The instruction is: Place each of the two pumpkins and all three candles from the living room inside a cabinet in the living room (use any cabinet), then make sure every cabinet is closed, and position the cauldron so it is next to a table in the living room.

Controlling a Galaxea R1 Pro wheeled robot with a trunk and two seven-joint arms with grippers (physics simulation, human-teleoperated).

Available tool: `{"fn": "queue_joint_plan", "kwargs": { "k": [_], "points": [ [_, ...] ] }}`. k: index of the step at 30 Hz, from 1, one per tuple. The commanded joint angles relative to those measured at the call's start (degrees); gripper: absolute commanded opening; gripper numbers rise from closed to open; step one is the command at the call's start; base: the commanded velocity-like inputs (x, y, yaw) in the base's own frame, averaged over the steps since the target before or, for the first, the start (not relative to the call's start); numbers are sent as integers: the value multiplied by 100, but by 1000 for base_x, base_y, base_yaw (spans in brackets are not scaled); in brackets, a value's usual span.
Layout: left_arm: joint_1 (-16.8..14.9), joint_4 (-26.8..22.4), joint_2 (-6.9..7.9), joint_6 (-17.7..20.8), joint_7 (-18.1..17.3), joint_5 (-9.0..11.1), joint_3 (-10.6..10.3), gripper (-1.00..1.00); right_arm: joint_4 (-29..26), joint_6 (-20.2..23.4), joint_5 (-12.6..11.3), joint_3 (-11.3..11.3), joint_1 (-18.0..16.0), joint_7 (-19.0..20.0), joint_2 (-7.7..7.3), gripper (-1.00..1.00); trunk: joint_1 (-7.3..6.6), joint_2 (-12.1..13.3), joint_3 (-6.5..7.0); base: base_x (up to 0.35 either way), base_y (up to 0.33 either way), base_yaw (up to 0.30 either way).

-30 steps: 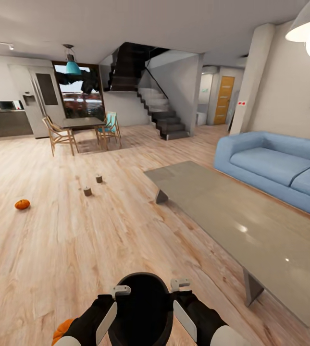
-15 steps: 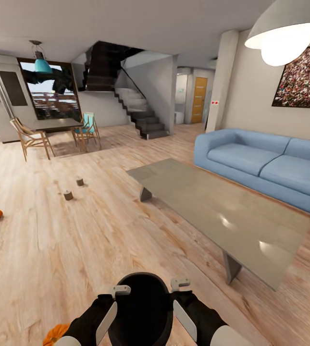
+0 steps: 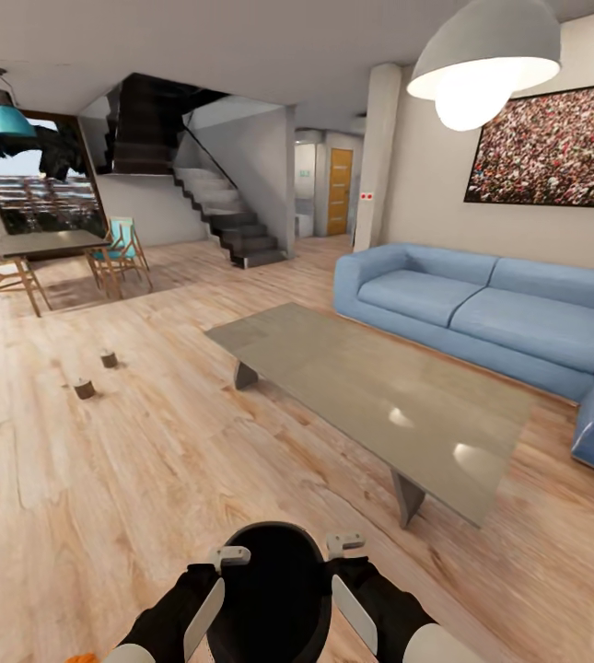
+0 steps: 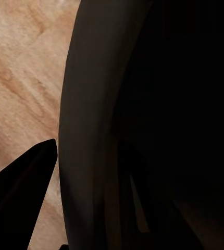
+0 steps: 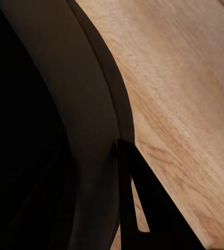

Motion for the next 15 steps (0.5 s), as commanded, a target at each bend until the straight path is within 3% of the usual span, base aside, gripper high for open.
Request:
{"fn": "queue_joint_plan", "kwargs": {
  "k": [1,15],
  "points": [
    [-6,-10,33,24,62,72,-69,-100,1,6,-128,120,-7,-55,0,-100,-1,-3,-5,0,0,-276],
    [-6,-13,34,24,62,72,-69,-100,1,6,-128,120,-5,-55,0,-100,-1,-3,-5,0,0,-276]
  ]
}}
